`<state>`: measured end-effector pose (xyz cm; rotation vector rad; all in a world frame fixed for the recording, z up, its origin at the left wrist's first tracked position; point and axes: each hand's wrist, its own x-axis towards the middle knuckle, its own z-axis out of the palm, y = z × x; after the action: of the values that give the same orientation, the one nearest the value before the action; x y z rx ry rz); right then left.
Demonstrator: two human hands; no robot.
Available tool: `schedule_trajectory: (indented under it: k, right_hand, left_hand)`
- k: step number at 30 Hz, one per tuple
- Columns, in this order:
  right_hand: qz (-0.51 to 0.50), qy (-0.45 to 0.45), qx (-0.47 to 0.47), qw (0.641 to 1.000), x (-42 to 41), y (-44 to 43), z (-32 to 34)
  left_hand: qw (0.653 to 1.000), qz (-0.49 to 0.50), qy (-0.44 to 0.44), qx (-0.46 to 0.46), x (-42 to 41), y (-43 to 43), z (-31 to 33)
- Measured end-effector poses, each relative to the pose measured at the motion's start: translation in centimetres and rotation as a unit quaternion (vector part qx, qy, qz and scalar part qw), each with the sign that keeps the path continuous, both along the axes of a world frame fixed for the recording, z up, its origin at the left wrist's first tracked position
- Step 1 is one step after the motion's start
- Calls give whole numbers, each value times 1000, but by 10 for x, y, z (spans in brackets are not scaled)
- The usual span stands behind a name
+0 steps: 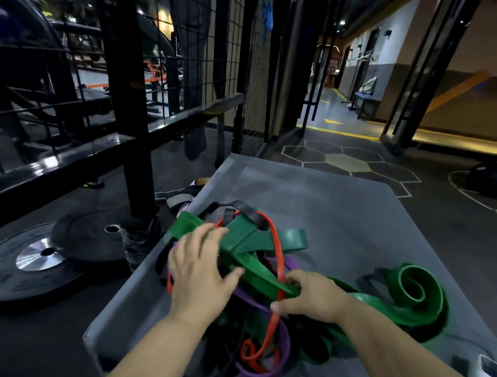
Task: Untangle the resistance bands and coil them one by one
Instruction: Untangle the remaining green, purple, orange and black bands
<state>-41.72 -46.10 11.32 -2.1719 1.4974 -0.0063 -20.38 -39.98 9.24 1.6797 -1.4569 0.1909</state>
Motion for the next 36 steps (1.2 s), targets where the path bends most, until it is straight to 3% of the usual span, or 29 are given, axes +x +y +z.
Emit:
schedule_trajectory:
  k: [2,5,10,14,17,18,20,21,23,24,25,27,28,31,33,36]
  right_hand:
    - [-41,-115,0,993,-8,-1,9]
    - [-98,-266,-15,959,-22,-2,39]
    - [-184,-460,-43,868,-51,-11,106]
    - [-214,-525,-96,818,-80,-13,162]
    - [-277,-621,-134,721,-101,-12,202]
    - [-285,-642,-156,694,-109,-11,211]
    - [-293,-642,-181,685,-122,-9,220]
    - [-298,-636,-174,690,-127,-7,219]
    - [-303,-616,-154,711,-129,-3,213]
    - [-306,-598,-155,724,-130,-2,208]
    - [-299,-584,-156,739,-129,-2,204]
    - [-275,-570,-154,758,-124,2,198]
    - [-266,-570,-158,761,-121,3,198]
    - [-255,-580,-166,756,-114,8,209]
    - [-245,-587,-179,751,-110,14,224]
    - [-226,-604,-198,738,-113,24,246]
  left_hand:
    - [993,44,74,75,13,0,3]
    - [974,-7,122,190,27,-5,5]
    - [927,-133,324,132,24,-18,38]
    - [844,-215,481,100,24,-35,74]
    - [742,-226,631,22,25,-45,112]
    - [729,-226,647,6,27,-49,123]
    - [770,-203,604,44,31,-57,132]
    - [827,-170,526,101,32,-63,129]
    - [942,-70,224,240,27,-71,118]
    - [961,-34,86,261,19,-69,114]
    - [972,-35,13,234,7,-67,111]
    - [979,-152,35,129,-26,-61,107]
    - [964,-230,85,106,-48,-56,107]
    - [904,-356,153,180,-110,-38,108]
    - [904,-338,129,228,-132,-38,103]
    - [951,-256,32,173,-141,-42,106]
